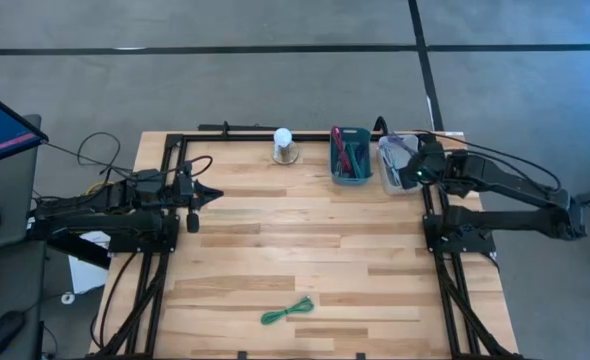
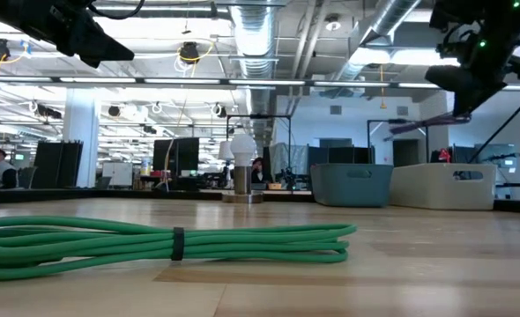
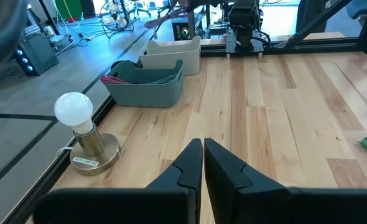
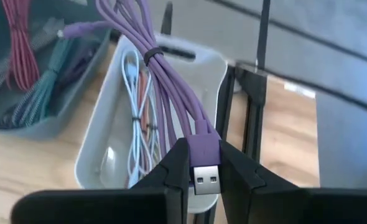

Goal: Pick & Place USB Port
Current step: Put the purple charger cable into the gray bin

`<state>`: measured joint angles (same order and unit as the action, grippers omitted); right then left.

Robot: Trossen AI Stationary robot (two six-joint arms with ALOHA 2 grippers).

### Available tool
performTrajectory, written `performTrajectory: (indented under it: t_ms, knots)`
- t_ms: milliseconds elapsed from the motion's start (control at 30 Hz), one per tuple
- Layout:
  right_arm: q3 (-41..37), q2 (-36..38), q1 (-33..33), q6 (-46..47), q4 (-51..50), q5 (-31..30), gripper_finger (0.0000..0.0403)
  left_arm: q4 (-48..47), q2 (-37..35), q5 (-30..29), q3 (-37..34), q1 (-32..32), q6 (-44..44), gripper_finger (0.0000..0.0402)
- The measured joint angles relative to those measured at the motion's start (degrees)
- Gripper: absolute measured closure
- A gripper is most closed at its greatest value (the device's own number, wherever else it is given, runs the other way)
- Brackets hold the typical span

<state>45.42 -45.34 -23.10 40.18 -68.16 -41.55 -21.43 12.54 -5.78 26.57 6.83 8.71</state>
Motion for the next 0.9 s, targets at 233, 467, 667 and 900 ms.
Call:
performTrajectory:
  t_ms: [233,467,667,900]
  knots:
    - [-5.13,-0.51,-7.17,0.42,-0.37,9.37,0.0355,0.00,0.01,0.00,0.00,0.00,0.00,0.0385]
    - [-8.73,-0.79,-11.35,-0.92,2.30,13.26,0.0355,0.01,0.00,0.00,0.00,0.00,0.00,0.0385]
    - [-8.75,-1.14,-11.95,-1.57,2.22,13.88,0.0355,0.01,0.01,0.00,0.00,0.00,-0.01,0.0385]
    - [-8.75,-1.16,-11.95,-2.20,2.64,14.55,0.0355,0.02,0.01,0.00,0.00,-0.02,0.00,0.0385]
